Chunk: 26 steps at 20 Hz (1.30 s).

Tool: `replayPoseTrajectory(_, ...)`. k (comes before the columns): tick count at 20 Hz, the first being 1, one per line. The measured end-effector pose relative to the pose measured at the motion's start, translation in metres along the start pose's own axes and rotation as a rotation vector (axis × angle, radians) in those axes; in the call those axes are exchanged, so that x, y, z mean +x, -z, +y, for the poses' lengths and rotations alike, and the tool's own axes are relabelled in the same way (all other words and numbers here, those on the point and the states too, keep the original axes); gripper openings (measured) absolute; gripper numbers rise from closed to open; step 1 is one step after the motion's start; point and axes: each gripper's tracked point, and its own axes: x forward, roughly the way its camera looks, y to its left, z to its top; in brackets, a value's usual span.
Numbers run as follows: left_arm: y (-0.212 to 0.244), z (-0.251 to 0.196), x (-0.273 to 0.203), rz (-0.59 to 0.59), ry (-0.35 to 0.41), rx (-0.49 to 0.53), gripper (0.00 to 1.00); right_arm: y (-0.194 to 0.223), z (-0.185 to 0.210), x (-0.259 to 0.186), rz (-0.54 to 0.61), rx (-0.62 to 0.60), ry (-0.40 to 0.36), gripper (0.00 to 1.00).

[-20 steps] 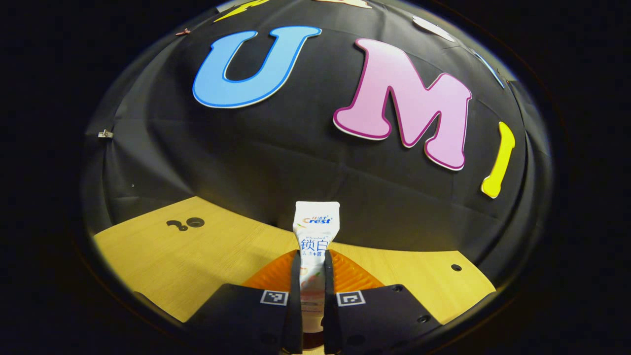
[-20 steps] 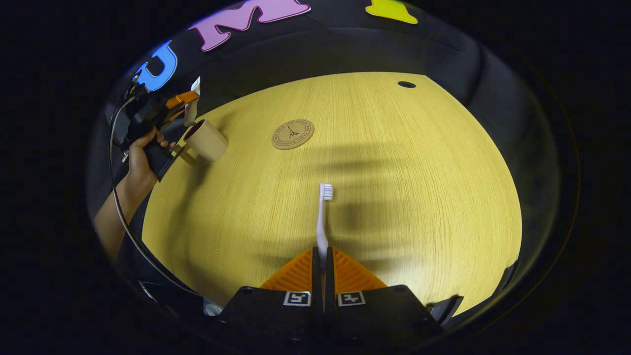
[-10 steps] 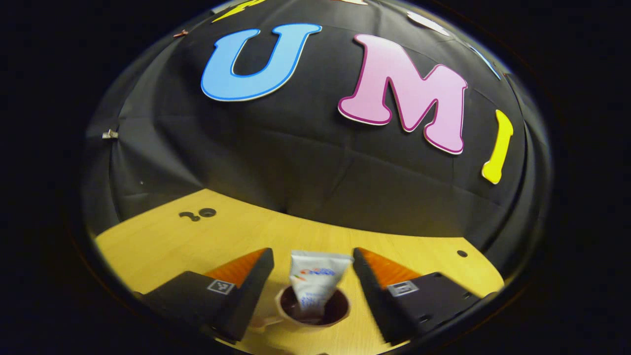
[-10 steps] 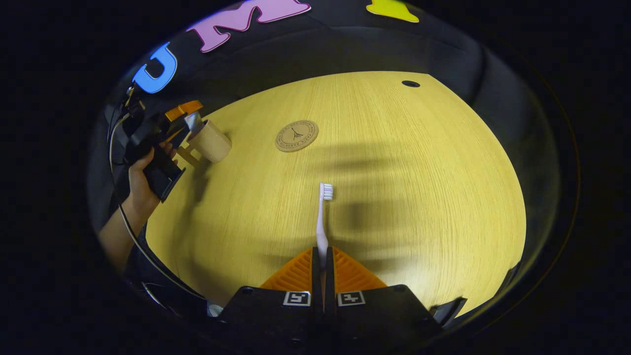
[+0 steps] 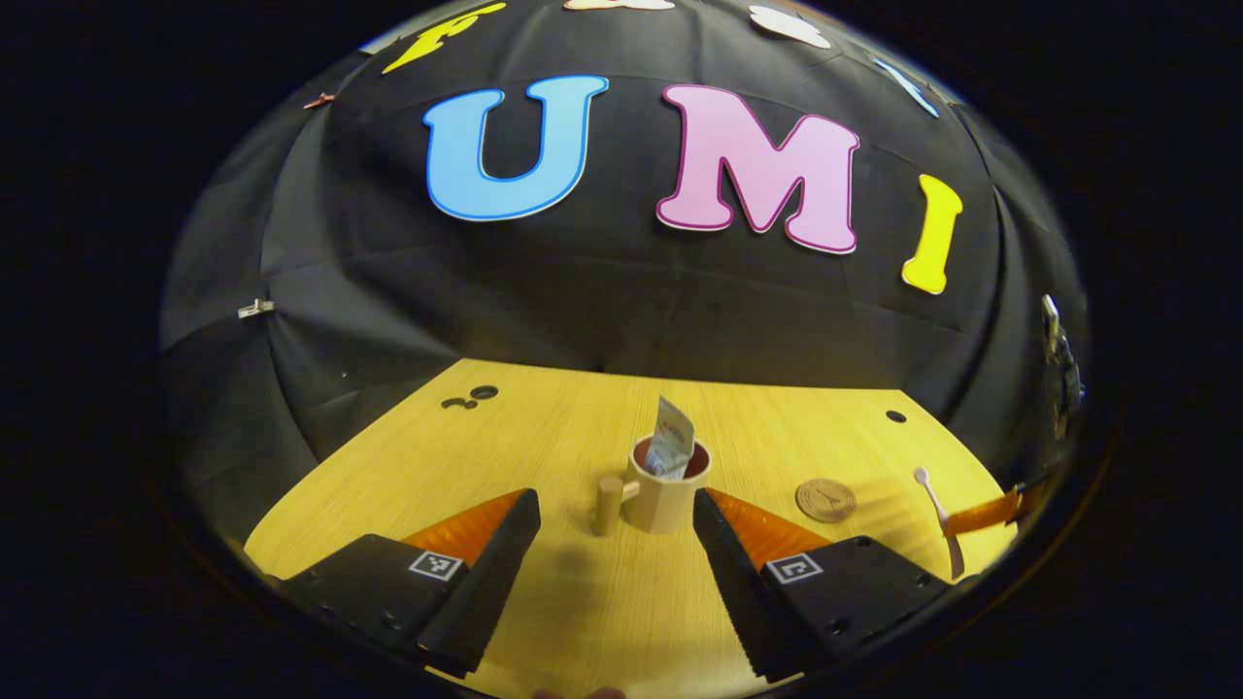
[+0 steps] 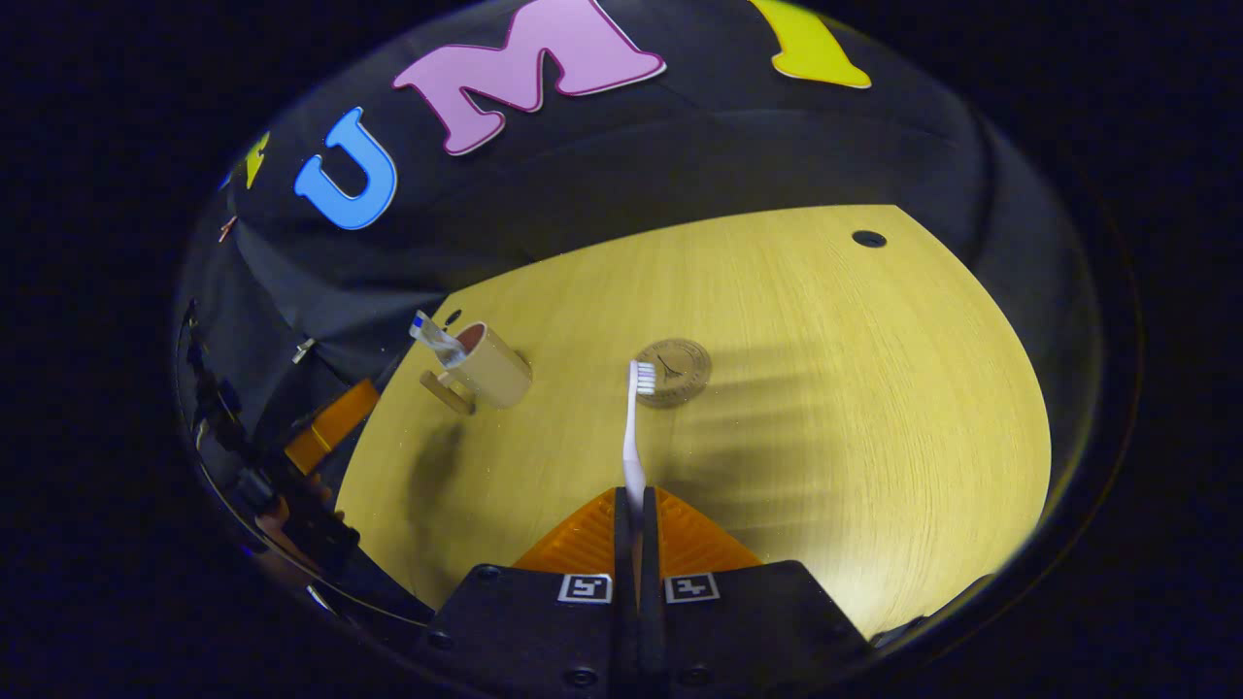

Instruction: Put the toothbrush and toothpaste on the desktop into the cup, then pick up the cup and place it on the coaster on the desktop.

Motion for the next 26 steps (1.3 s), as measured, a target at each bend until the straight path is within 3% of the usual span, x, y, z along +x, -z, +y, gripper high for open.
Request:
replayPoseTrajectory(4,0.011,-0.002,-0.023,0.026,0.020,-0.011,0.98,-0.046,0.045,0.014,-0.057,-0.044,-0.059,0.05)
replayPoseTrajectory(9,0.010,-0.002,-0.032,0.020,0.066,0.006,0.98,-0.083,0.094,0.044,-0.111,-0.075,-0.113,0.05)
replayPoseTrajectory(15,0.018,0.011,-0.034,0.027,0.085,-0.025,0.98,-0.120,0.155,0.076,-0.197,-0.193,-0.169,0.05)
replayPoseTrajectory(26,0.036,0.040,-0.059,0.043,0.064,-0.072,0.98,-0.157,0.204,0.143,-0.304,-0.225,-0.224,0.05)
